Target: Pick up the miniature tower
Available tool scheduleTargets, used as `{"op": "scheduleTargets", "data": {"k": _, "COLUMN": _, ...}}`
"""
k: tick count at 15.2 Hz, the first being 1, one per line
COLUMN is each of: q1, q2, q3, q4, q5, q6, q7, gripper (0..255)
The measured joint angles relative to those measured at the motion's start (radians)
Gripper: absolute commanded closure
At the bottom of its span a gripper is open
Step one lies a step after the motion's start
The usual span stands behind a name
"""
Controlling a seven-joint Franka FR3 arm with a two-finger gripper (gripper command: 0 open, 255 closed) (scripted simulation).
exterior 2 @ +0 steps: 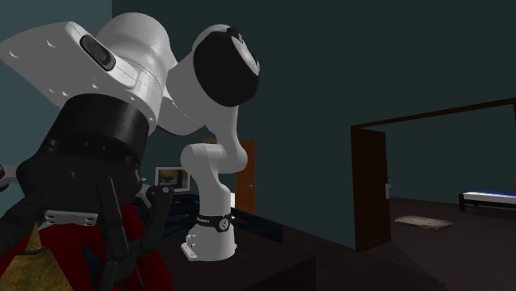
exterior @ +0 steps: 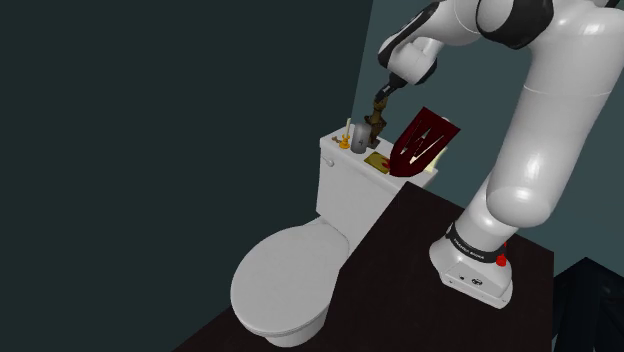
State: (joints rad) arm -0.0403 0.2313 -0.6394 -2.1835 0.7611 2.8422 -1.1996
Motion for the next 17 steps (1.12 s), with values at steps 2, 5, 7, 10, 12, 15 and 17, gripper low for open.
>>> {"op": "scheduleTargets", "data": {"k": 2, "q1": 0.004, "q2": -0.002, "q3": -0.004, "q4": 0.0, "q5": -0.008, "q6": -0.003, "q7": 0.008, "gripper": 255}}
{"op": "scheduleTargets", "data": {"k": 5, "q1": 0.034, "q2": -0.033, "q3": -0.041, "q4": -0.005, "q5": -0.078, "q6": -0.019, "q7": 0.065, "gripper": 255}}
{"op": "scheduleTargets", "data": {"k": 7, "q1": 0.052, "q2": -0.051, "q3": -0.063, "q4": -0.002, "q5": -0.126, "q6": -0.034, "q7": 0.105, "gripper": 255}}
{"op": "scheduleTargets", "data": {"k": 10, "q1": 0.078, "q2": -0.084, "q3": -0.097, "q4": 0.001, "q5": -0.203, "q6": -0.056, "q7": 0.166, "gripper": 255}}
{"op": "scheduleTargets", "data": {"k": 12, "q1": 0.092, "q2": -0.105, "q3": -0.115, "q4": 0.004, "q5": -0.252, "q6": -0.072, "q7": 0.204, "gripper": 255}}
{"op": "scheduleTargets", "data": {"k": 15, "q1": 0.109, "q2": -0.131, "q3": -0.137, "q4": 0.021, "q5": -0.321, "q6": -0.102, "q7": 0.26, "gripper": 255}}
{"op": "scheduleTargets", "data": {"k": 17, "q1": 0.115, "q2": -0.147, "q3": -0.147, "q4": 0.025, "q5": -0.355, "q6": -0.115, "q7": 0.286, "gripper": 255}}
